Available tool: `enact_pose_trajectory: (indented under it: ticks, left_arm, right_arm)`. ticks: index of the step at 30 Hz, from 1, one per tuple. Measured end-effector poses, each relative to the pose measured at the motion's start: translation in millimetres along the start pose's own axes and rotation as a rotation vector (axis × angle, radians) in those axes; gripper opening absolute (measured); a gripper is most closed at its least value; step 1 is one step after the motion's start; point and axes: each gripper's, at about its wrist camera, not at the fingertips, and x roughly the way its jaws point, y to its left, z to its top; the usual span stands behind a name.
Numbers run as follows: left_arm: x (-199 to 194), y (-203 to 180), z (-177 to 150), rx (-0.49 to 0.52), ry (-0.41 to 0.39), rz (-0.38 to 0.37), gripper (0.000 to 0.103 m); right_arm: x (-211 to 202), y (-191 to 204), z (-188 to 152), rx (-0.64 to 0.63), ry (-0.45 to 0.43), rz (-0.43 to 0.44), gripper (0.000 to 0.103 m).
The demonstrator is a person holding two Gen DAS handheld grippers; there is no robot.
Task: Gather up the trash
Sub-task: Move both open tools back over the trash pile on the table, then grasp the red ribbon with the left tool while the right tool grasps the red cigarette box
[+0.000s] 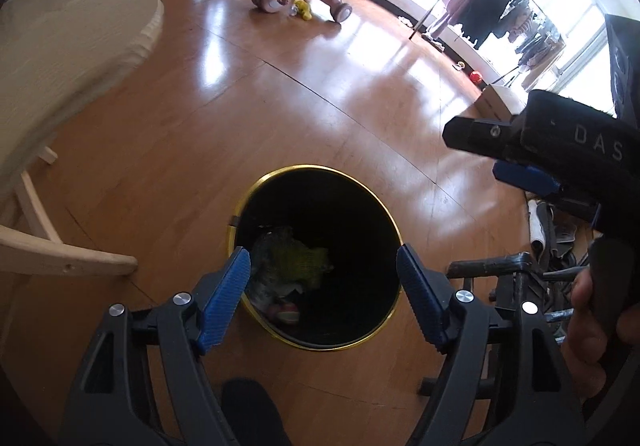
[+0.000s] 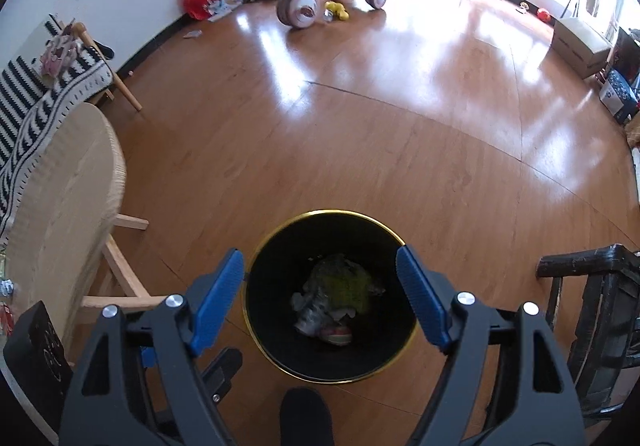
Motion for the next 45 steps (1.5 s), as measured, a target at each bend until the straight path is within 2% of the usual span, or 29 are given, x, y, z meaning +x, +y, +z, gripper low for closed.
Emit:
enact_pose_trajectory:
  ticks: [3,7,9,12,16,20,22,24,26,30,37,42,45]
  left_arm:
    - [-29.8,10.2,-1.6,0.043,-0.035,0.037,0.074]
    - [-96.4,45.3,-7.9,0.08,-0.112,0.115,0.081]
    - [-139.9,72.5,-15.4,0.099,-0.155,0.166,0.086]
    - [-209.4,128.0,-36.5,0.089,-0.236,0.271,0.089]
    - [-294.7,216.3,-71.8,-0.055,-0.335,0.42,0.089]
    - [-374.6,303.3,-106.6,-0.274,-0.408,0.523,0.089]
    - [-401.2,330.5,-123.5,-0.328,-0.426,0.56,0.089]
    - [-426.5,359.7,-145.6,-0.353,-0.426,0.643,0.089]
    - [-439.9,383.7,-163.3,-0.361,-0.408,0.72,0.089]
    - [-444.5,414.0,-185.5,-0.344,-0.363,0.775,0.089]
    - [-425.5,461.7,-187.4,-0.314,-0.27,0.713,0.089]
    - [-404.9,472.1,-179.3,-0.259,-0.201,0.694,0.089]
    - [-398.3,477.4,-177.5,-0.254,-0.19,0.683,0.089]
  right_arm:
    - [-11.0,23.6,1.4,-0.025,-0.04,0.027,0.076]
    - [-24.9,82.5,2.4,-0.091,-0.082,0.109,0.078]
    - [-32.3,125.2,-3.4,-0.152,-0.11,0.158,0.082]
    - [-41.1,194.9,-16.4,-0.279,-0.138,0.199,0.083]
    - [-50.8,284.1,-39.9,-0.41,-0.165,0.284,0.083]
    - [-58.9,373.6,-69.0,-0.5,-0.155,0.4,0.083]
    - [-63.7,421.6,-86.4,-0.546,-0.139,0.474,0.083]
    - [-67.6,463.8,-110.1,-0.598,-0.12,0.537,0.083]
    - [-69.3,502.3,-132.4,-0.653,-0.103,0.572,0.083]
    - [-70.6,557.9,-183.5,-0.765,-0.069,0.615,0.083]
    - [-56.8,621.1,-235.2,-0.881,-0.016,0.626,0.086]
    - [-45.1,637.3,-248.9,-0.89,0.022,0.625,0.087]
    - [-34.9,650.7,-252.0,-0.874,0.052,0.631,0.087]
